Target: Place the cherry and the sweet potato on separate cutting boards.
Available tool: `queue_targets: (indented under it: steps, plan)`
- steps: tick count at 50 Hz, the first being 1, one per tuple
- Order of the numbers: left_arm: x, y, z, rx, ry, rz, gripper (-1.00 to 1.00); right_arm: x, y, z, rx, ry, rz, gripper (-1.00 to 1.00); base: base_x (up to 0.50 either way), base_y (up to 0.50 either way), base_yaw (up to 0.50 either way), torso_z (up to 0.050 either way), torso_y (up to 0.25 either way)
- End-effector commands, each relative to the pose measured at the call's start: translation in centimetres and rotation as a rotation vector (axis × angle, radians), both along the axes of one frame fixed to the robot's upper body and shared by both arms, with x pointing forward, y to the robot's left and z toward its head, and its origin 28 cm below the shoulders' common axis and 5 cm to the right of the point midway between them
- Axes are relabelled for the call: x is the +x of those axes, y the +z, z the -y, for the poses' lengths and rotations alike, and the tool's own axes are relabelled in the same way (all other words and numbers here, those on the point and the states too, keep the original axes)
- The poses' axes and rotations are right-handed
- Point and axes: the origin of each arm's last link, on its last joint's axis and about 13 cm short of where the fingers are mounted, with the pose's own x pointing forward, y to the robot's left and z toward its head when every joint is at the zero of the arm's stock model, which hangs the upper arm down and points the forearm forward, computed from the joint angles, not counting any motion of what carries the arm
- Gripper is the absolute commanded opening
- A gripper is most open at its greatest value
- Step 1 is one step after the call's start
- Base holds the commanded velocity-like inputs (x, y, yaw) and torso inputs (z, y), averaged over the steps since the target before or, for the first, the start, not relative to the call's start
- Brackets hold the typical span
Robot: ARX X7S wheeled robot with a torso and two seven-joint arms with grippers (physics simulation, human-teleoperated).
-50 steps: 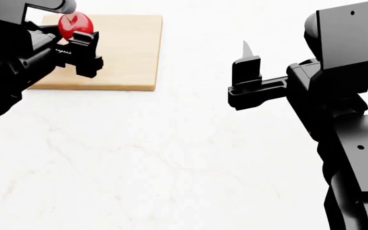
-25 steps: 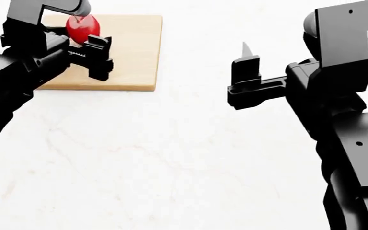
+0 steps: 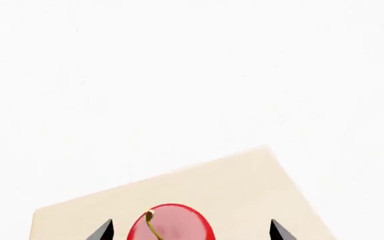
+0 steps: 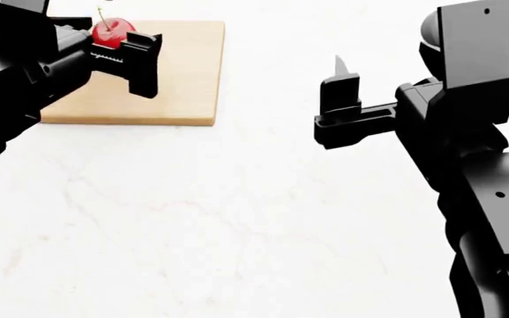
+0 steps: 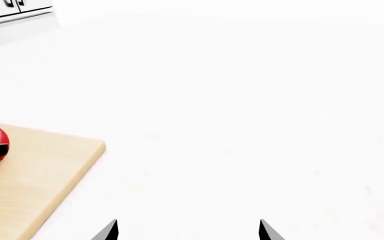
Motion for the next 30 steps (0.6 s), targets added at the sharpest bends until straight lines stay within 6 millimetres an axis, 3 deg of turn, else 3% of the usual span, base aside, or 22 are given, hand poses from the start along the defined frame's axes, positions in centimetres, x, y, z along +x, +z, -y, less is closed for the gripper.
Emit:
queue_targets:
  steps: [1, 8, 16, 24, 30]
  plan:
    - [-1.2, 1.4, -0.3, -0.025, 0.004, 0.044, 1.0, -0.1, 0.6, -0.2, -0.02, 0.022, 0.01, 1.0, 0.0, 0.0, 0.0, 0.0, 0.0]
    - [-3.0, 2.1, -1.8, -0.01, 0.041, 0.074, 1.0, -0.1, 2.5, 0.1, -0.029, 0.006, 0.046, 1.0, 0.0, 0.0, 0.0, 0.0, 0.0]
    - [-7.0, 5.4, -3.0, -0.048, 0.044, 0.218, 1.0, -0.1, 5.9, 0.1, -0.033, 0.002, 0.137, 1.0, 0.0, 0.0, 0.0, 0.0, 0.0]
    - [-9.4, 4.4, -4.0, -0.072, 0.009, 0.265, 1.0, -0.4, 6.8, 0.2, -0.04, -0.001, 0.156, 1.0, 0.0, 0.0, 0.0, 0.0, 0.0]
    - [-10.4, 4.3, -5.1, -0.076, 0.024, 0.264, 1.0, -0.7, 6.7, 0.3, -0.032, -0.01, 0.167, 1.0, 0.0, 0.0, 0.0, 0.0, 0.25]
